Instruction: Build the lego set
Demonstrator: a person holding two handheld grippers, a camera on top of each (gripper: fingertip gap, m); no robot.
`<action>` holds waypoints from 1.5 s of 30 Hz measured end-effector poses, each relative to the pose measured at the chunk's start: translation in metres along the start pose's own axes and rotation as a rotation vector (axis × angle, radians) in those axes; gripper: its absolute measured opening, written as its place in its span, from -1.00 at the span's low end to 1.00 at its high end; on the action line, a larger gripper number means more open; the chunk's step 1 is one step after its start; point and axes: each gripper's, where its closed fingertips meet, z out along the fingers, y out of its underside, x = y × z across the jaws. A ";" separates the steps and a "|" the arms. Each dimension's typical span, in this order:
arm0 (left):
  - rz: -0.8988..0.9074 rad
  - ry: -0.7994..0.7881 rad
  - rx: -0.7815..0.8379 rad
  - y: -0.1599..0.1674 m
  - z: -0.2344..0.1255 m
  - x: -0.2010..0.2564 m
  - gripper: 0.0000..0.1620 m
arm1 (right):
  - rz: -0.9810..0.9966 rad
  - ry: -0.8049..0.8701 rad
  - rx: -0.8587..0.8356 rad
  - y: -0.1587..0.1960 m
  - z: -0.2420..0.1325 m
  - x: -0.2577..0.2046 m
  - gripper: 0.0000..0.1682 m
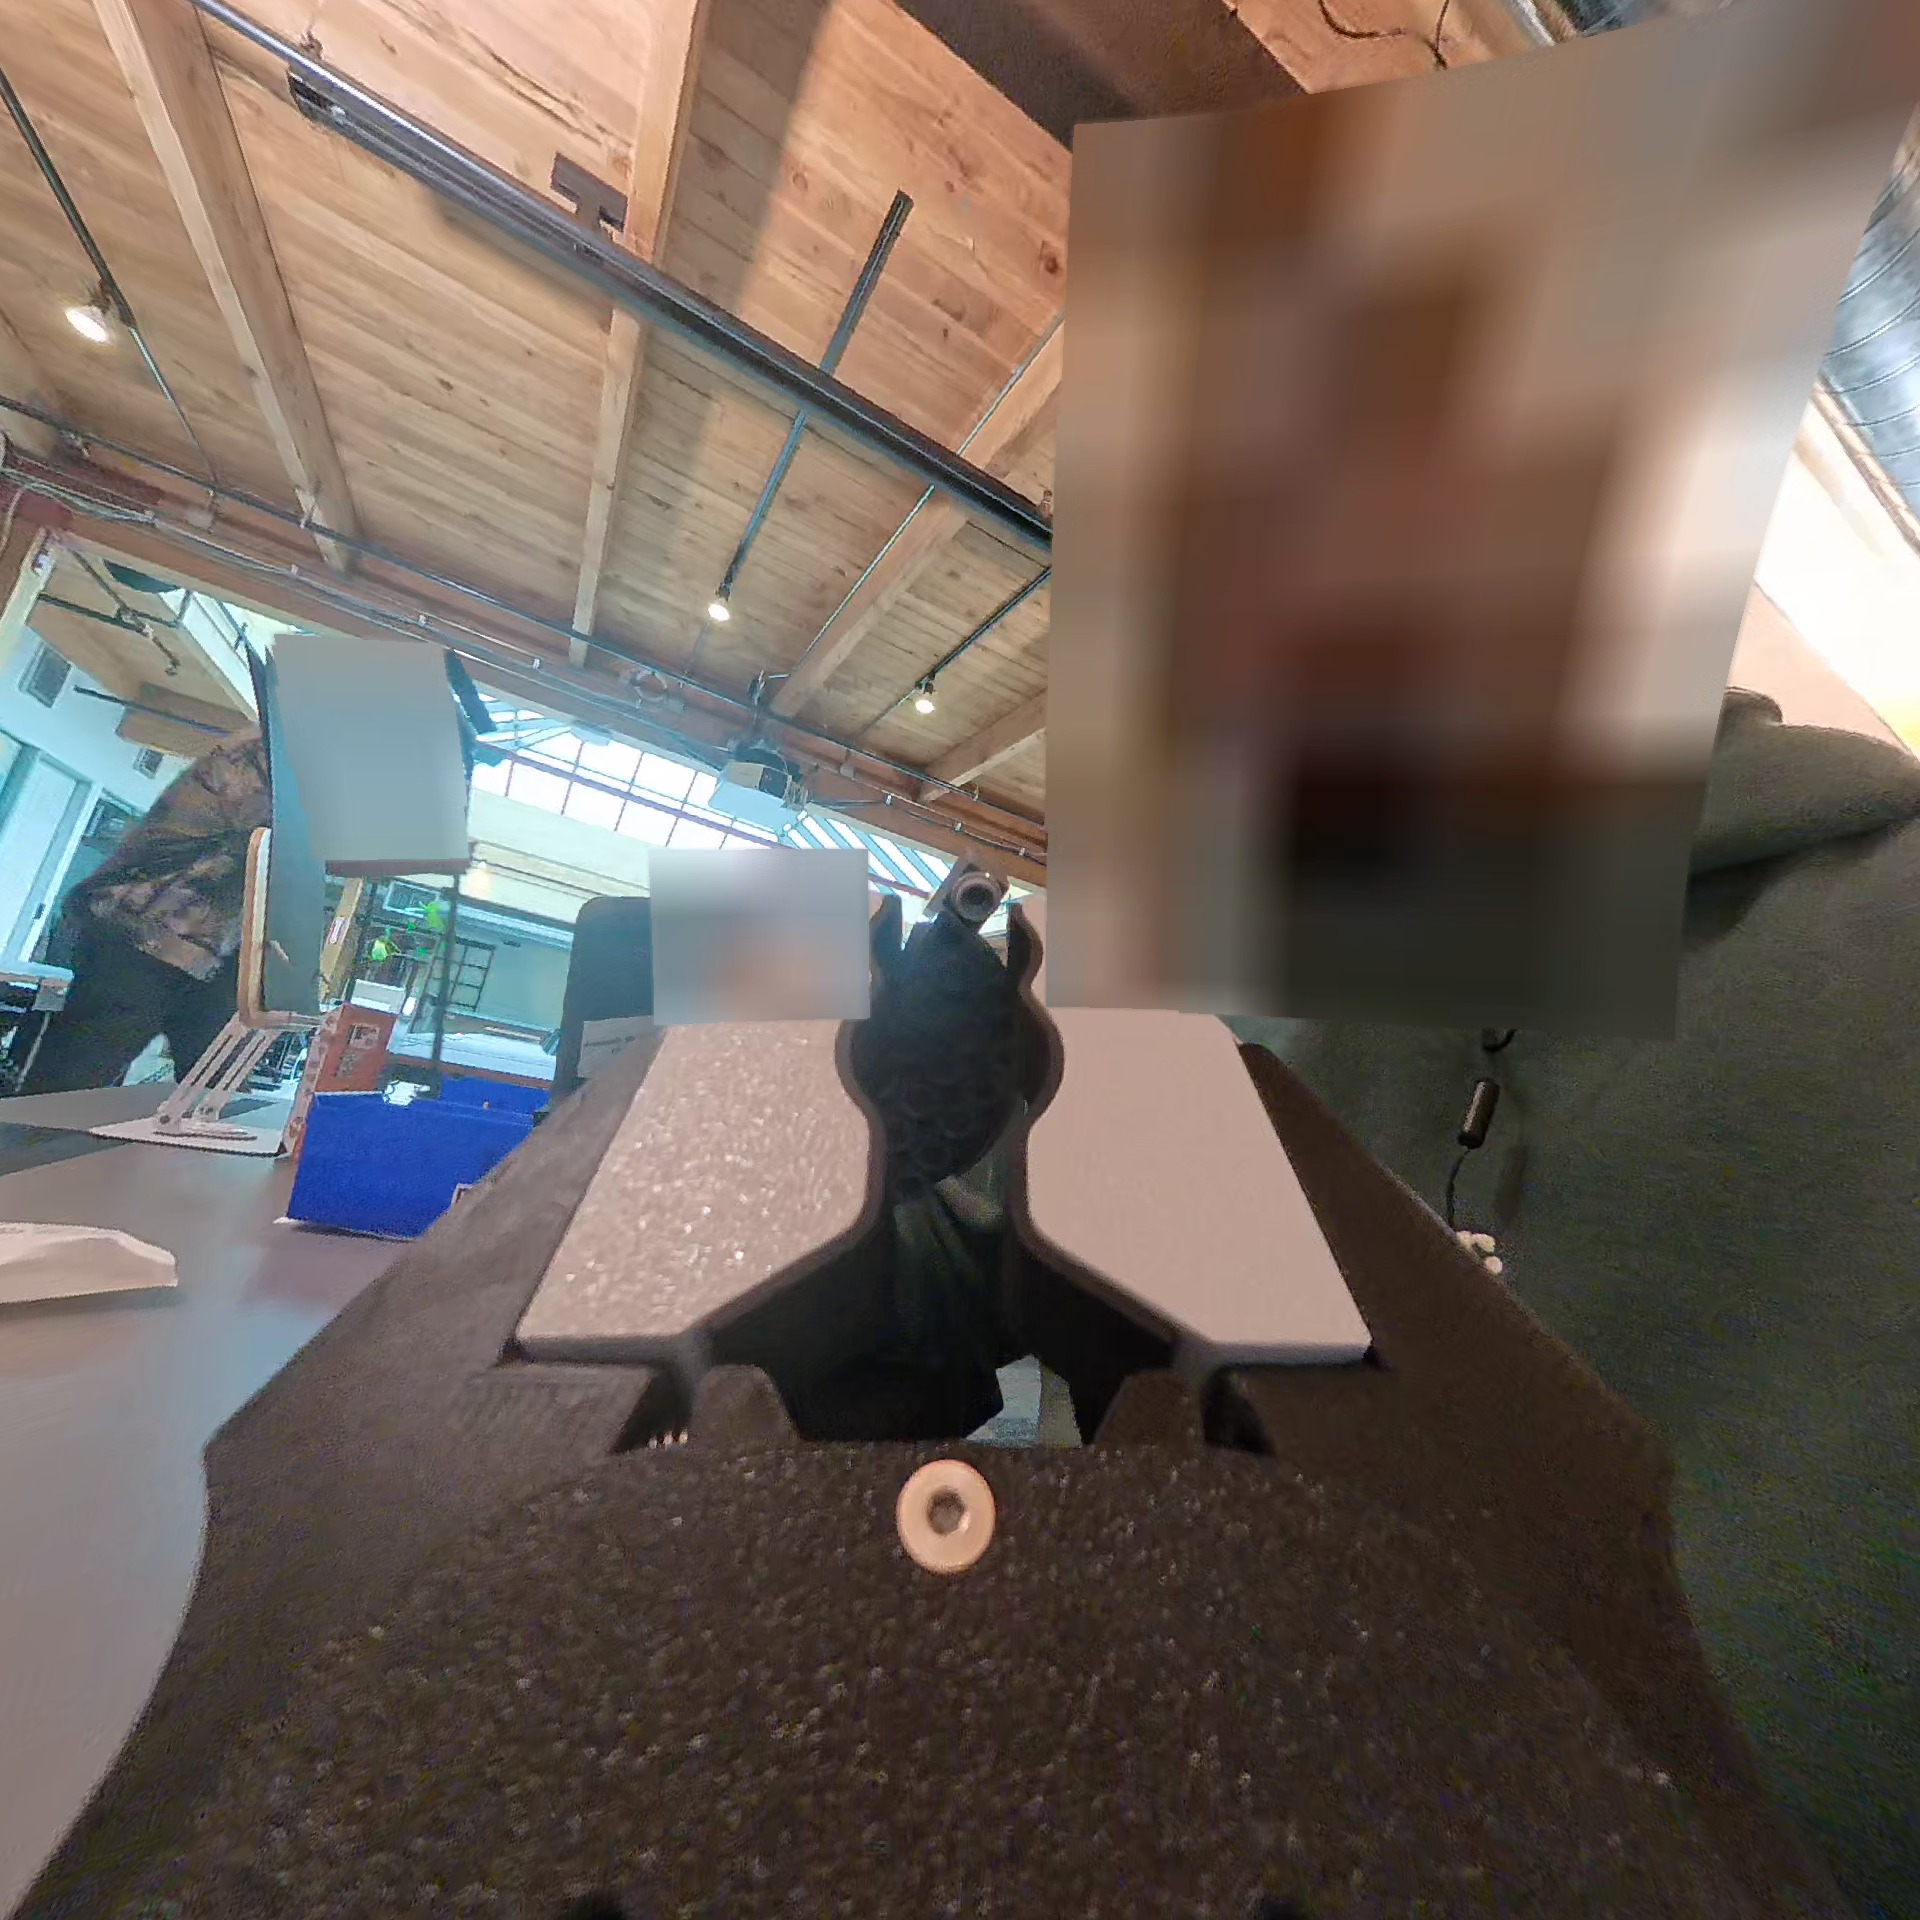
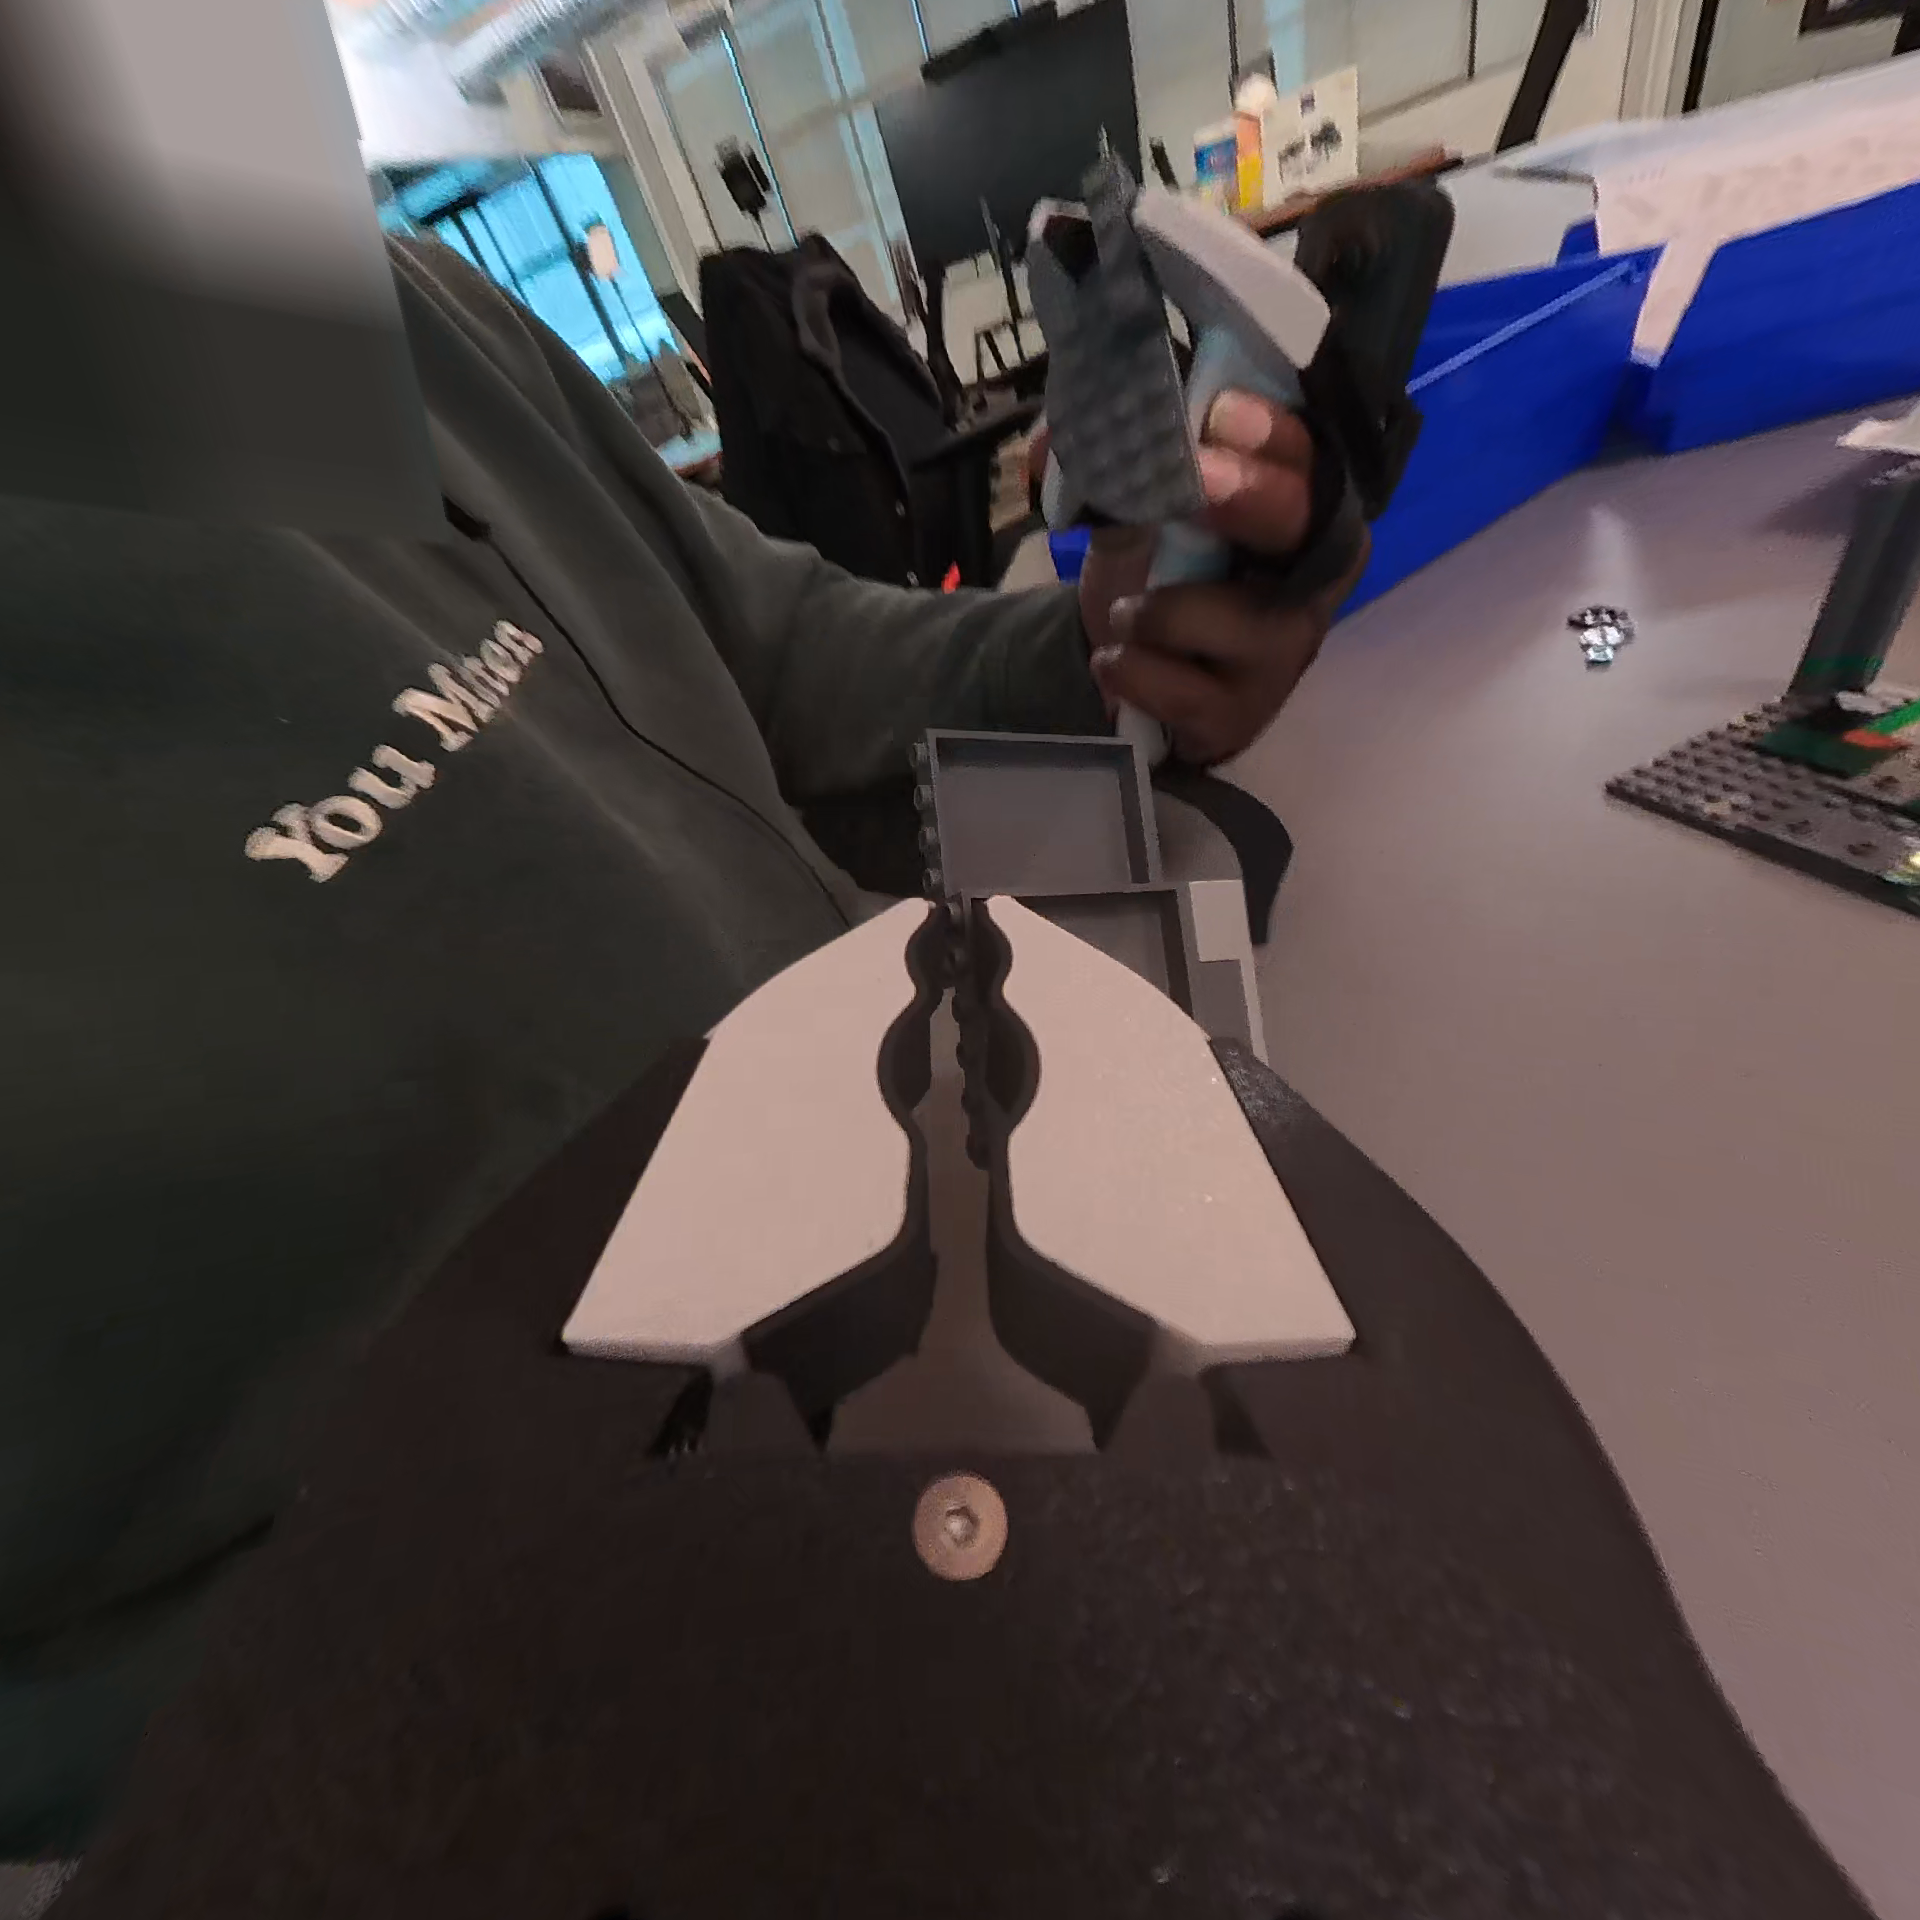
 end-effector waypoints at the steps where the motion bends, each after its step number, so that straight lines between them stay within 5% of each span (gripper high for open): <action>1: 0.001 -0.001 -0.002 0.000 0.000 0.000 -0.77 | -0.017 0.027 -0.045 0.005 0.002 0.004 -0.95; 10: -0.006 -0.020 -0.027 0.007 0.003 -0.004 -0.78 | -0.274 0.497 -0.770 0.079 -0.016 0.093 -0.95; 14: 0.001 -0.021 -0.025 0.006 0.004 -0.003 -0.78 | -0.330 0.527 -0.878 0.092 -0.020 0.107 -0.94; 16: 0.001 -0.021 -0.017 0.005 0.003 -0.003 -0.78 | -0.339 0.554 -0.862 0.091 -0.020 0.112 -0.93; 18: -0.001 -0.019 -0.008 0.003 0.003 -0.002 -0.78 | -0.333 0.572 -0.764 0.075 -0.012 0.109 -0.71; 23: -0.017 -0.001 0.014 0.002 0.006 0.000 -0.78 | -0.403 0.496 -0.263 -0.015 0.045 0.060 -0.24; 27: -0.033 -0.006 -0.015 0.014 0.012 -0.003 -0.77 | -0.542 0.532 -0.110 -0.049 0.083 0.043 -0.27; 30: -0.023 -0.017 -0.028 0.017 0.013 -0.003 -0.78 | -0.617 0.566 -0.118 -0.056 0.091 0.040 -0.60; 36: 0.114 -0.145 -0.150 0.024 0.009 -0.017 -0.66 | -0.580 0.583 -0.183 -0.051 0.075 0.041 -0.62; 45: 0.529 -0.429 -0.743 0.076 -0.016 -0.059 -0.44 | -0.472 0.588 -0.463 -0.011 0.049 0.060 -0.62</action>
